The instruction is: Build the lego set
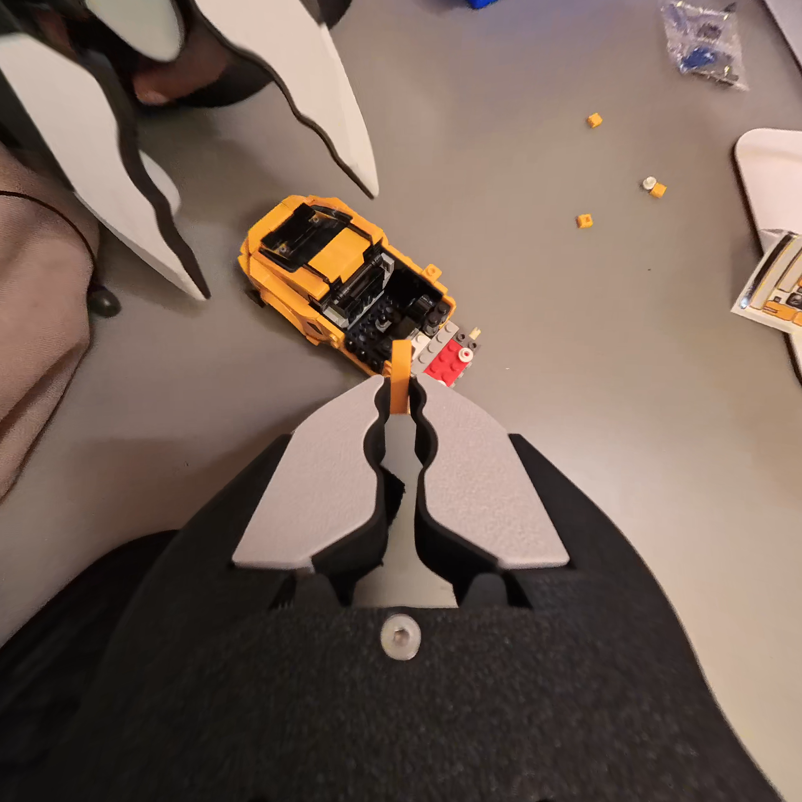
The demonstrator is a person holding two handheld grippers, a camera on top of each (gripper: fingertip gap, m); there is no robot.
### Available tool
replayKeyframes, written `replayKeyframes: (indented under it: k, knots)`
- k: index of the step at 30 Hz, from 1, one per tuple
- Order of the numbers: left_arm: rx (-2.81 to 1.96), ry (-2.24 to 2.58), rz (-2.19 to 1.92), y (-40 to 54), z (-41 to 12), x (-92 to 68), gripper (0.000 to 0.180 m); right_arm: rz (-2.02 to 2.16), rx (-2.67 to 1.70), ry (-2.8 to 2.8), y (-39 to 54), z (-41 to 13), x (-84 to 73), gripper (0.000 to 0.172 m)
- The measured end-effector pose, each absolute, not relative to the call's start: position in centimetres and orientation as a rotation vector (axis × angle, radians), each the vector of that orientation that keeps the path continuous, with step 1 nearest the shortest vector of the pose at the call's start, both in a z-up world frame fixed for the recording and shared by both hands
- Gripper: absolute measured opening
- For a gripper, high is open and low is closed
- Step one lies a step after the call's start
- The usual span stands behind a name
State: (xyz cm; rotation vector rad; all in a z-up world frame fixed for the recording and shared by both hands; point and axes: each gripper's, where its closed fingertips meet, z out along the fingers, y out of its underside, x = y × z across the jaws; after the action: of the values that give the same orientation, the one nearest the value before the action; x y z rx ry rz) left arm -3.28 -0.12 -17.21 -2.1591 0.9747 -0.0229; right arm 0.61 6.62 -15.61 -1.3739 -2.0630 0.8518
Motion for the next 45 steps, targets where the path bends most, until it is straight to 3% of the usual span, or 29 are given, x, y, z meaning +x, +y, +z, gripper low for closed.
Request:
replayKeyframes:
  k: [3,5,7,12,20,27,38,45]
  knots:
    - [-2.219,0.982,0.084,0.3,-18.7,-3.3,0.099,0.877,-1.342,-2.019,6.4,-15.1,0.9,0.008]
    - [-2.232,0.951,0.095,0.8,-19.0,-3.0,0.095,0.892,-1.323,-1.992,6.2,-14.9,1.2,0.008]
    - [-2.204,0.957,0.17,1.4,-18.9,-3.4,0.079,0.91,-1.308,-1.96,6.1,-14.7,1.7,0.008]
    - [-2.261,0.902,0.063,1.6,-18.5,-3.6,0.074,0.971,-1.296,-1.873,6.6,-13.7,2.8,0.008]
    - [-2.404,0.65,-1.126,-0.8,-16.1,-2.0,0.073,1.006,-1.241,-1.909,5.5,-12.5,3.2,0.008]
    - [-2.387,0.857,-1.614,-1.4,-16.2,-2.8,0.075,1.021,-1.201,-2.096,3.5,-12.4,2.0,0.008]
    - [-2.215,1.055,-1.491,-0.2,-14.4,-4.5,0.073,1.002,-1.27,-2.295,3.3,-13.6,0.1,0.008]
    - [-2.127,1.024,-0.935,-1.6,-14.3,-4.6,0.081,0.972,-1.293,-2.387,3.0,-14.0,0.2,0.008]
